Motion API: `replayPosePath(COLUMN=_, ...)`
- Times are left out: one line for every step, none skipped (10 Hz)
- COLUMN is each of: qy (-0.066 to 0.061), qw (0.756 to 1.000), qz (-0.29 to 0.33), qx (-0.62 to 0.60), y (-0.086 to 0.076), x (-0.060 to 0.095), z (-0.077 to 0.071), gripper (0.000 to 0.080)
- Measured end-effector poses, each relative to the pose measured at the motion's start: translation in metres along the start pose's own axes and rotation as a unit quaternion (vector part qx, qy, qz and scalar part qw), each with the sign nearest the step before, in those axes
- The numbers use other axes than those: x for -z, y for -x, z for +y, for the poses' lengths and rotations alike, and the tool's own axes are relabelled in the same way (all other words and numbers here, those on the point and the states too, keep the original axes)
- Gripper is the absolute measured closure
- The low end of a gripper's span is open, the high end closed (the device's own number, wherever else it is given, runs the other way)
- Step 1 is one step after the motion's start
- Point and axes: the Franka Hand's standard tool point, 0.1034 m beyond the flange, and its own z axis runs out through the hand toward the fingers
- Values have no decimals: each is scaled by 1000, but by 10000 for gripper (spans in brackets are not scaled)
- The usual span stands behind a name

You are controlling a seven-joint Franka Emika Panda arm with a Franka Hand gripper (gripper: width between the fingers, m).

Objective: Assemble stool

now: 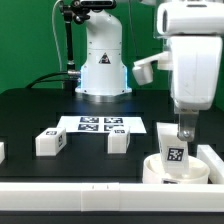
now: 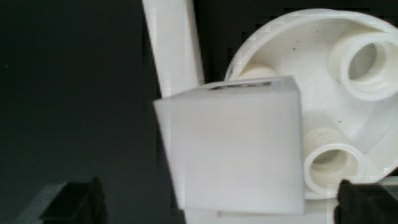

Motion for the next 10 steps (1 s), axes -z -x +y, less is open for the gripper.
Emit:
replayPosePath(qy=-3, qw=1000, qz=-3, qx=7, y=-3, x=-3, z=-2, gripper=151)
replayPosePath(qy=-6, qw=1000, qz=-4, qx=10, y=-5, x=-5, z=-3, gripper=151)
replayPosePath(qy=-8, qw=1000, qz=-5, qx=9, y=-3, x=-9, z=-5, gripper=151)
replayPosePath(qy=-9, qw=1000, qz=-5, qx=8, y=-2, x=-10, z=-5, gripper=151)
replayPosePath(qy=-9, qw=1000, qz=-6, qx=7, y=-2, x=-10, z=-4, gripper=182)
replayPosePath(qy=-9, qw=1000, qz=-6, qx=6, y=-1, x=-10, z=-4, gripper=182)
replayPosePath(qy=-9, qw=1000, qz=-6, qx=6, y=-1, x=-10, z=-4, gripper=317)
replayPosePath(qy=-7, qw=1000, qz=-5, qx=6, y=-1, x=-9, z=-3, gripper=442)
replayPosePath(qy=-7, qw=1000, qz=-5, qx=6, y=-1, x=-9, z=-3, gripper=442)
replayPosePath(qy=-7, qw=1000, qz=-5, qx=-2, y=-1, x=-9, z=-3, gripper=442)
